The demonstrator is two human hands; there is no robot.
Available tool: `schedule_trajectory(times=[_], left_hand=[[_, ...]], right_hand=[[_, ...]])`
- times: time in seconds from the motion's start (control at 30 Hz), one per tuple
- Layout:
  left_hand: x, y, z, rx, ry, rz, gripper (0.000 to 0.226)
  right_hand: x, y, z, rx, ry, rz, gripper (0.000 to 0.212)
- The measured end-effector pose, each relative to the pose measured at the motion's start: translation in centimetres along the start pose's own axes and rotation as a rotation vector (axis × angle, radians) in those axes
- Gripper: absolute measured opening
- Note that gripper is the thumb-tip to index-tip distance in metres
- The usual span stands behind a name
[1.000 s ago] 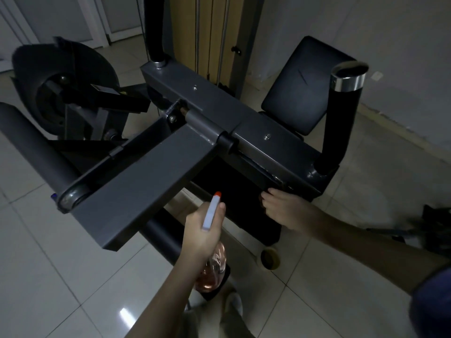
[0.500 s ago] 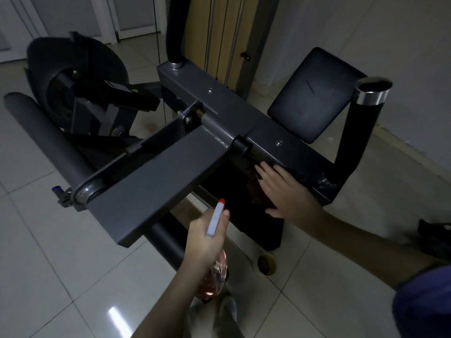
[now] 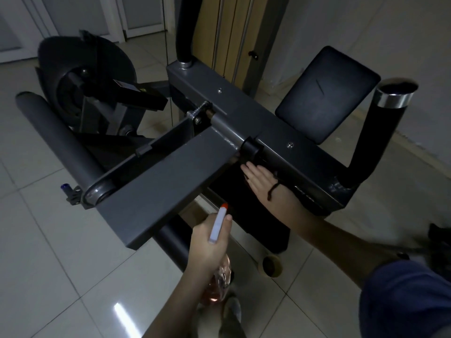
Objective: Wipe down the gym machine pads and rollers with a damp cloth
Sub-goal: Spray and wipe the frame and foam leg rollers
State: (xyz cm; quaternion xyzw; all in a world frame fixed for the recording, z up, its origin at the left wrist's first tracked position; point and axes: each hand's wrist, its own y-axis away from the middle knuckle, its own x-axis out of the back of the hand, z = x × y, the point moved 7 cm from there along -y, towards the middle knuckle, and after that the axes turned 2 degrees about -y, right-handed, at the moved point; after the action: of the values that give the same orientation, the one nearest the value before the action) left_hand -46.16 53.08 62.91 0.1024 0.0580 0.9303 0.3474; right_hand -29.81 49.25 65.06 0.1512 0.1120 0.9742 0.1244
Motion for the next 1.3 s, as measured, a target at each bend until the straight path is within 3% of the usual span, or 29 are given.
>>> schedule_trajectory(times=[0.4,0.57,0.63,0.77,0.87,0.93,1.03,1.13,1.2,1.3], left_hand=[[-0.2,0.7,-0.6,0.024,0.009,-0.02,0.025],[-0.2,0.6,-0.2,-0.018,0.027,-0.039,0.025],[-0.1,0.5,-0.4,-0.014,0.02,-0.039,0.024],[0.0,0.3,-1.0,0.021,0.019,-0.045,0.022],[0.0,0.0,-1.7,0.055,0.015,-0.041,0.019],[-0.1,-0.2,-2.0,0.075,0.023,-0.045,0.019],[-0.3,-0.2,-1.9,0.069,0.035,-0.045,0.021],[-0.6,-0.2,-1.6,0.045,0.045,-0.063,0.022],[-0.7,-0.1,-1.6,0.029,0.04,-0.085,0.022],[-0.8,0.0,-1.7,0.007,0.019,-0.107,0.022]], right_hand=[[-0.8,5.5,-1.7,0.31,-0.321,-0.087,0.055],[1.1,1.2,1.1,0.232,-0.43,0.104,0.041],[2.4,-1.6,2.2,0.181,-0.586,0.18,0.033],[2.4,-5.6,2.2,0.081,-0.969,0.11,0.061],[1.0,-6.0,1.2,0.03,-1.098,0.007,0.039],[0.7,-5.3,1.8,-0.032,-1.19,0.089,0.032],[0.6,-3.6,2.1,-0.059,-1.058,0.322,0.034],[1.2,-1.9,0.3,0.074,-0.327,0.192,0.049],[0.0,-0.6,-0.4,0.1,-0.275,0.049,0.056],[-0.7,0.9,-0.9,0.121,-0.207,0.006,0.056]])
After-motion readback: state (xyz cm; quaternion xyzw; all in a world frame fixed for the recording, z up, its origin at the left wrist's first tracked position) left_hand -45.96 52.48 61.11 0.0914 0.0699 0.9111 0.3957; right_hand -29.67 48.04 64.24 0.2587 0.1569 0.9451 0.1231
